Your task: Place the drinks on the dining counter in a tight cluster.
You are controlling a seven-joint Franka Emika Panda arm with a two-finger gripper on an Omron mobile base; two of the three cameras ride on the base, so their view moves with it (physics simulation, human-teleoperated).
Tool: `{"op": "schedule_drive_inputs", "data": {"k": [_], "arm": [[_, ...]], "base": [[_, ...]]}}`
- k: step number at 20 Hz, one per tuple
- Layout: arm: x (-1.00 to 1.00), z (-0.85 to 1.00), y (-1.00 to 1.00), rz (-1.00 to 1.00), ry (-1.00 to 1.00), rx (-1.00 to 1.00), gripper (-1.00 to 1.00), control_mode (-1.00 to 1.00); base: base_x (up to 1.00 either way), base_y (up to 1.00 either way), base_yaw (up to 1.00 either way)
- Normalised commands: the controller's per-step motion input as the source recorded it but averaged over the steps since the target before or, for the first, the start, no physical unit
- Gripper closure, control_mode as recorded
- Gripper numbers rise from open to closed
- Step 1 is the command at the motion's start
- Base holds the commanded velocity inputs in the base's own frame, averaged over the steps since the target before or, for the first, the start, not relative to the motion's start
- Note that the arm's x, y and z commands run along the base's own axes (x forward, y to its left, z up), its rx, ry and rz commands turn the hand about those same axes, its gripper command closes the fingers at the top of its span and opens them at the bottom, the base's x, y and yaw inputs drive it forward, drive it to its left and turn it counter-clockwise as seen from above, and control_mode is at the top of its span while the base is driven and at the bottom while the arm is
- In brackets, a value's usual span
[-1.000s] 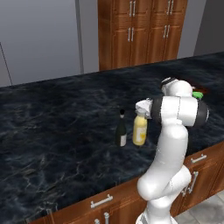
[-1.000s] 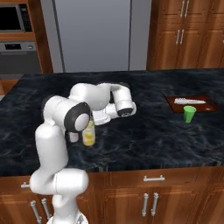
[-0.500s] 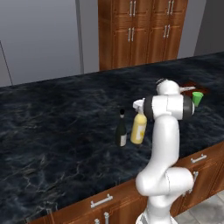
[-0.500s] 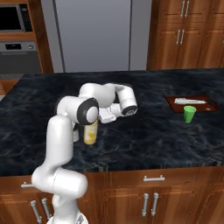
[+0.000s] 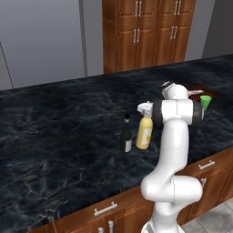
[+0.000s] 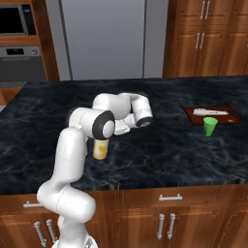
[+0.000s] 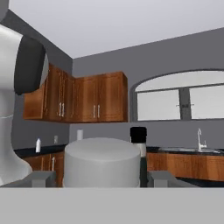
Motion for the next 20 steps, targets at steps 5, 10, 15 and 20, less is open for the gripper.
{"op": "schedule_drive_inputs", "data": {"k": [5, 10, 15, 20], "arm": [[-0.04, -0.12, 0.13, 0.00, -0.16, -0.05, -1.00, -1.00], [0.08, -0.05, 0.00, -0.03, -0.08, -0.02, -1.00, -1.00], [0.04, 0.00, -0.01, -0.06, -0.01, 0.00, -1.00, -1.00], [0.04, 0.00, -0.09, -0.10, -0.01, 0.00, -1.00, -1.00]], "base": [[0.00, 0.00, 0.00], [0.00, 0.00, 0.00], [0.00, 0.00, 0.00], [0.00, 0.00, 0.00]]}}
